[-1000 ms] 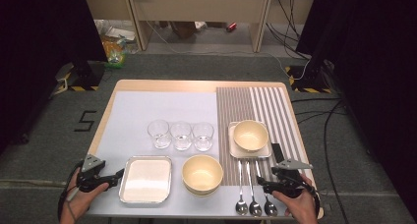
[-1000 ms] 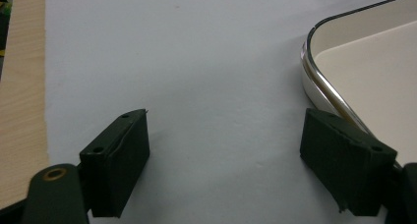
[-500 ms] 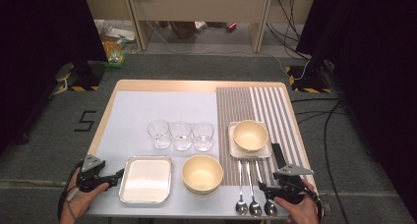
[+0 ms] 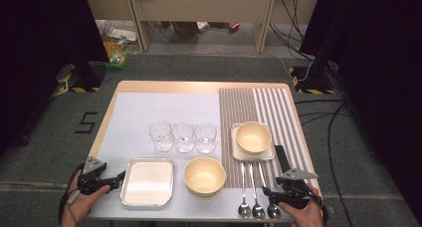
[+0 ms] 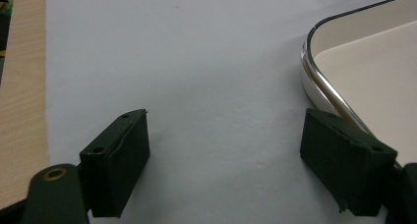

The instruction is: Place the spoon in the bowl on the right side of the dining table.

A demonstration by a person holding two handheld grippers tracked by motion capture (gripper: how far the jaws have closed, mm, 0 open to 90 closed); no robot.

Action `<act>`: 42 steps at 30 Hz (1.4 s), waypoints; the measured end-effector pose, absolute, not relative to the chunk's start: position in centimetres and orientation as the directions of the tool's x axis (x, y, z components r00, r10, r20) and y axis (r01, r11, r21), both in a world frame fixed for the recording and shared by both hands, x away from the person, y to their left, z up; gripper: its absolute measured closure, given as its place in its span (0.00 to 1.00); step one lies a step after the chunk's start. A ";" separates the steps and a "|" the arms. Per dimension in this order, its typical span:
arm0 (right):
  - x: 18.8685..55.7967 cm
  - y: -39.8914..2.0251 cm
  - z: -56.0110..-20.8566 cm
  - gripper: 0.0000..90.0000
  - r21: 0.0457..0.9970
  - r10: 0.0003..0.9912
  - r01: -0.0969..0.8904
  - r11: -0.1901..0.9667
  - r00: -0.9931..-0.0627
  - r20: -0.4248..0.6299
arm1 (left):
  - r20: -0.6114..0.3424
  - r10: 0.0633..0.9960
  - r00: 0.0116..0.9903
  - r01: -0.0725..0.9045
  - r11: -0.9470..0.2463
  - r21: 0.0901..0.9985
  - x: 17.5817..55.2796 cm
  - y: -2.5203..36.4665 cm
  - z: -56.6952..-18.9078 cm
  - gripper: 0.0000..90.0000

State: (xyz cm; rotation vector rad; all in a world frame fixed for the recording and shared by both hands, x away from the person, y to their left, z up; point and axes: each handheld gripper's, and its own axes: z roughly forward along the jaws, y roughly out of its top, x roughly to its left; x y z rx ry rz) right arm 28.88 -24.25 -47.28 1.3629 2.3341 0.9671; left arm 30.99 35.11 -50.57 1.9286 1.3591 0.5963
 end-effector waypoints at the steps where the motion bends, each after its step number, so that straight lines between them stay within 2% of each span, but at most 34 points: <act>1: 28.9 -24.3 -47.3 0.41 0.665 0.848 0.668 0.335 -0.521 0.096 | -0.021 0.938 0.346 0.619 -0.211 0.756 31.0 35.1 -50.6 0.20; 4: 28.7 -24.4 -47.2 0.44 0.664 0.847 0.666 0.340 -0.524 0.092 | -0.020 0.938 0.346 0.619 -0.212 0.757 31.0 35.1 -50.6 0.20; 5: 28.6 -24.6 -47.0 0.49 0.671 0.847 0.660 0.338 -0.524 0.087 | -0.020 0.938 0.346 0.619 -0.212 0.757 31.0 35.1 -50.6 0.20; 15: 28.2 -24.6 -46.8 0.59 0.677 0.843 0.649 0.347 -0.532 0.077 | -0.020 0.938 0.346 0.619 -0.212 0.757 31.0 35.1 -50.6 0.20; 26: 27.5 -24.4 -47.5 0.63 0.669 0.840 0.650 0.360 -0.538 0.071 | -0.020 0.938 0.346 0.618 -0.212 0.757 31.0 35.1 -50.6 0.20; 42: 27.1 -23.5 -47.9 0.78 0.650 0.811 0.631 0.424 -0.584 0.038 | -0.015 0.938 0.345 0.617 -0.215 0.757 30.9 35.1 -50.5 0.20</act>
